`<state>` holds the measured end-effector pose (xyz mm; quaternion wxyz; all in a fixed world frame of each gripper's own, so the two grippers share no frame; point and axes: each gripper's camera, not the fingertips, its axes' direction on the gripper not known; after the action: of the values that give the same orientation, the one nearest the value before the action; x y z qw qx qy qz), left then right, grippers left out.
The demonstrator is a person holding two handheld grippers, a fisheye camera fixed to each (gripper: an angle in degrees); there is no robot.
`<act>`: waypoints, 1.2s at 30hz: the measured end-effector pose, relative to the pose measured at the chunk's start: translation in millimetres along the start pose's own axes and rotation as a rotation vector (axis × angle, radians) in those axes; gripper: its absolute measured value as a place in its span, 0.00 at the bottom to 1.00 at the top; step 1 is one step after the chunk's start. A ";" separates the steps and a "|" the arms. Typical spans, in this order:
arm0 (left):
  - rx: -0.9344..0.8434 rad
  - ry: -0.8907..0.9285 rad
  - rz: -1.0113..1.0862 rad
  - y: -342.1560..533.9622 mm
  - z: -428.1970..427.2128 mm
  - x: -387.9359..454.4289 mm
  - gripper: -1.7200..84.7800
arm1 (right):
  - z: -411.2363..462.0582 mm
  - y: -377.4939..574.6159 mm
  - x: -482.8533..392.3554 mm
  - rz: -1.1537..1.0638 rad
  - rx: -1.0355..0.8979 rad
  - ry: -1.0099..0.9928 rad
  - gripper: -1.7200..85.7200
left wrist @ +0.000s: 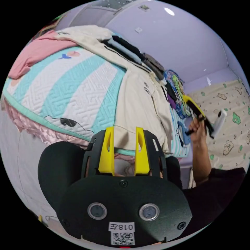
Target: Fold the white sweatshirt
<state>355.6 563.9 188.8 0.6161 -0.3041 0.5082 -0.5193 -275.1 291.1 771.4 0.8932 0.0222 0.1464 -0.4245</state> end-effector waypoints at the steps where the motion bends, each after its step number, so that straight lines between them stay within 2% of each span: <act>1: -0.055 0.010 0.020 -9.2 7.9 -1.3 0.17 | 10.9 -18.1 -15.6 -0.024 0.015 -0.024 0.09; 9: -0.118 -0.165 0.112 -44.4 8.2 -11.0 0.17 | 58.9 -78.1 -97.5 -0.174 0.038 -0.092 0.08; 14: -0.177 -0.156 0.147 -60.4 22.5 -19.9 0.18 | 94.6 -112.5 -128.5 -0.195 0.028 -0.145 0.08; 17: -0.189 -0.076 0.100 -71.7 21.3 -40.5 0.15 | 110.8 -138.7 -144.6 -0.221 0.053 -0.149 0.07; 19: -0.226 0.109 0.087 -74.6 23.2 -58.1 0.09 | 123.6 -159.2 -154.9 -0.252 0.069 -0.141 0.07; 22: -0.182 0.172 0.087 -77.7 18.7 -74.2 0.06 | 160.7 -199.5 -181.5 -0.353 0.071 -0.142 0.09; 27: -0.091 0.413 0.076 -86.2 12.3 -106.3 0.03 | 256.7 -269.0 -243.6 -0.496 -0.059 -0.273 0.13; 33: -0.059 0.458 0.093 -97.2 11.4 -121.9 0.03 | 347.1 -338.3 -301.2 -0.538 -0.132 -0.329 0.15; 36: -0.057 0.477 0.101 -101.9 10.0 -127.9 0.03 | 382.1 -352.8 -309.0 -0.555 -0.231 -0.352 0.16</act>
<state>338.5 655.6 323.5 0.4951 -0.1645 0.6681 -0.5306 -636.6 235.5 1253.2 0.7521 -0.1931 0.0375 -0.6290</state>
